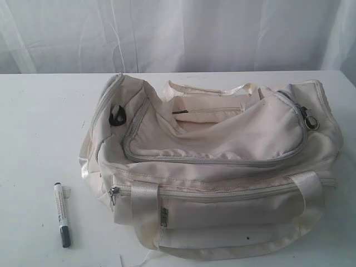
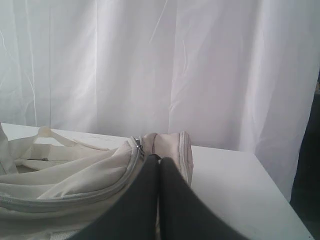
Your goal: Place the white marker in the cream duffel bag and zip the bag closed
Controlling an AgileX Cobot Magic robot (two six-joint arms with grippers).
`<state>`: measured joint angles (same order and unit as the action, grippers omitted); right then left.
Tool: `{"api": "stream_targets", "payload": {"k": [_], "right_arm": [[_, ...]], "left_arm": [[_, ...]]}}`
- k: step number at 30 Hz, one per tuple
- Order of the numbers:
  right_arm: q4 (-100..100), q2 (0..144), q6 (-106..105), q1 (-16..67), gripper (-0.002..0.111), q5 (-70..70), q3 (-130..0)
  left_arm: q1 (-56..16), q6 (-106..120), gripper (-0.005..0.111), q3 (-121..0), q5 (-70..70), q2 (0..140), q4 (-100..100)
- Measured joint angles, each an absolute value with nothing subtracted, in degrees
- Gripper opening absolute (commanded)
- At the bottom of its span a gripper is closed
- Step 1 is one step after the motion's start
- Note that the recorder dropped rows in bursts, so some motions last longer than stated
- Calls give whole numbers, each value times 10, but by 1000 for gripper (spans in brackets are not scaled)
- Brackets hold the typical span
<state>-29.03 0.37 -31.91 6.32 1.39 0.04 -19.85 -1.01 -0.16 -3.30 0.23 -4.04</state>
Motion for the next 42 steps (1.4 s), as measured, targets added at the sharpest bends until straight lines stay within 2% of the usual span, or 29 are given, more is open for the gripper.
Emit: {"api": "stream_targets", "payload": {"k": [14, 19, 23, 27, 36, 38, 42], "right_arm": [[-290, 4, -319, 63, 0, 14, 0], [-290, 4, -319, 63, 0, 14, 0], [-290, 4, -319, 63, 0, 14, 0], [-290, 4, -319, 63, 0, 14, 0], [-290, 4, -319, 63, 0, 14, 0], [-290, 4, -319, 63, 0, 14, 0], [-290, 4, -319, 63, 0, 14, 0]], "left_arm": [[-199, -12, 36, -2, -17, 2, -40], [-199, -108, 36, -2, 81, 2, -33], [-199, -260, 36, -2, 221, 2, -28], [-199, -301, 36, -2, 329, 2, -28], [-199, -358, 35, -2, 450, 1, -43], [-199, -372, 30, -2, 458, 1, -54], [-199, -396, 4, -2, 422, 1, -69]]}}
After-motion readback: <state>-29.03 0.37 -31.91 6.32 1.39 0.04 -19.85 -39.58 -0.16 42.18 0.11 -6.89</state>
